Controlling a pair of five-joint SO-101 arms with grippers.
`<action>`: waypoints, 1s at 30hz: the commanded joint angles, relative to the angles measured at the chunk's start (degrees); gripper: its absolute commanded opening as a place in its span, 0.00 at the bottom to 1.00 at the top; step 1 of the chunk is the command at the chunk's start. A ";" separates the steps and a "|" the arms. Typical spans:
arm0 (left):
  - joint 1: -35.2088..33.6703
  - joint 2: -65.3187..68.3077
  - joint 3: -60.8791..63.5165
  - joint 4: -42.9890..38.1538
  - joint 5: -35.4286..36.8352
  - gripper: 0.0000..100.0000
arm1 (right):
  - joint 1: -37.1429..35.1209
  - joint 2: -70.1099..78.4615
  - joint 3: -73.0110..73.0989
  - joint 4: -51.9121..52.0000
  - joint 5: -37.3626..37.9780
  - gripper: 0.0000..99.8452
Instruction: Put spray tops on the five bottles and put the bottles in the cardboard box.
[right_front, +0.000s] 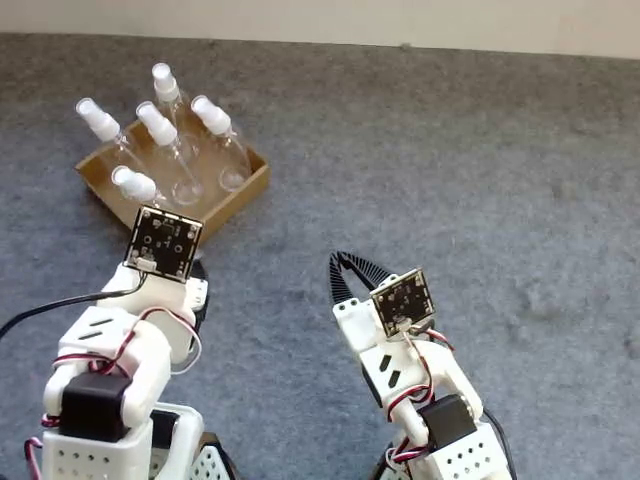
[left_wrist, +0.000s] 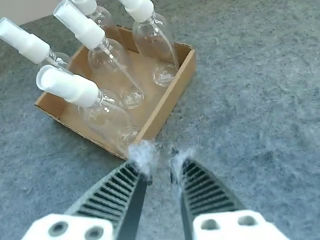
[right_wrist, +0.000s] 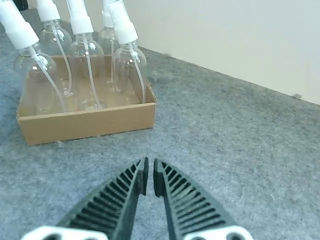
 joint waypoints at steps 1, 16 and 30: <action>1.19 -0.13 -6.73 3.16 0.79 0.01 | 0.75 -0.66 6.02 0.13 0.62 0.02; 0.75 -9.89 -14.90 13.54 0.79 0.00 | 8.84 -0.75 4.79 0.22 0.62 0.02; 0.84 -20.79 -14.90 19.34 0.53 0.00 | 10.59 -0.75 -20.26 20.62 0.62 0.02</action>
